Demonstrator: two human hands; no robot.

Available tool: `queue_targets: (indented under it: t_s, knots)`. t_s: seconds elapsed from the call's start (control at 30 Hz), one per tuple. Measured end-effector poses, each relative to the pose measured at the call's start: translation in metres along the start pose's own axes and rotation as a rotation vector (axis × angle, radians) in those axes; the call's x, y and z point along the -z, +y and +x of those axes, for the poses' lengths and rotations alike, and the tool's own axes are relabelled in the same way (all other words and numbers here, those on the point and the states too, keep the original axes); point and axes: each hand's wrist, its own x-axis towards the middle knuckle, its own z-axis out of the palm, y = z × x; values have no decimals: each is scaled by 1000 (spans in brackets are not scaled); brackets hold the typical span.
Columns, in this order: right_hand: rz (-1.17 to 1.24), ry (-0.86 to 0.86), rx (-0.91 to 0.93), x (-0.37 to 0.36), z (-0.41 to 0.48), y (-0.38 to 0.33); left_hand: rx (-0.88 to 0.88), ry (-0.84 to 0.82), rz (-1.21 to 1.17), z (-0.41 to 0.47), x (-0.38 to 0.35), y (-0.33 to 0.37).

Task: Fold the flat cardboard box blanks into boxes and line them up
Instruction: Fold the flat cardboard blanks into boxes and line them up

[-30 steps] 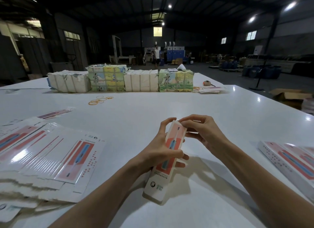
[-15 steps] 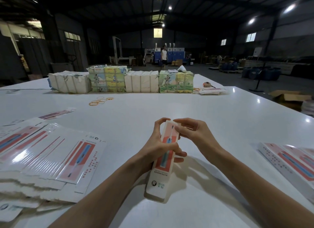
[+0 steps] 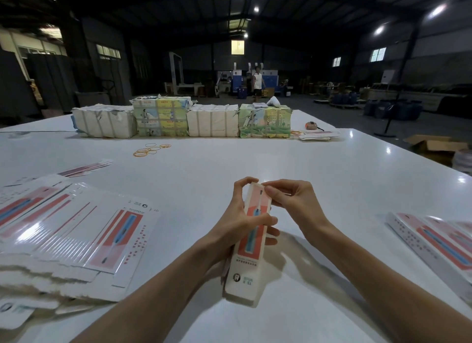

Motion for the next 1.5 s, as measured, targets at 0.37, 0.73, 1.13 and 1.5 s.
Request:
queue_targets:
  t_s: [0.37,0.73,1.13,1.5]
  knots:
    - [-466,-11,123,-10,-3,12,36,218,-396,9,-2,0]
    - [-925,-467,12,-14,-24,-15,89,291,-549,7,2,10]
    - [-1360,-1,-151,104,-92,-12,-112,-63,427,-1,3,-25]
    - [-1645,190,-276,181,-133,-33,-106,-77,506,-1,0,-32]
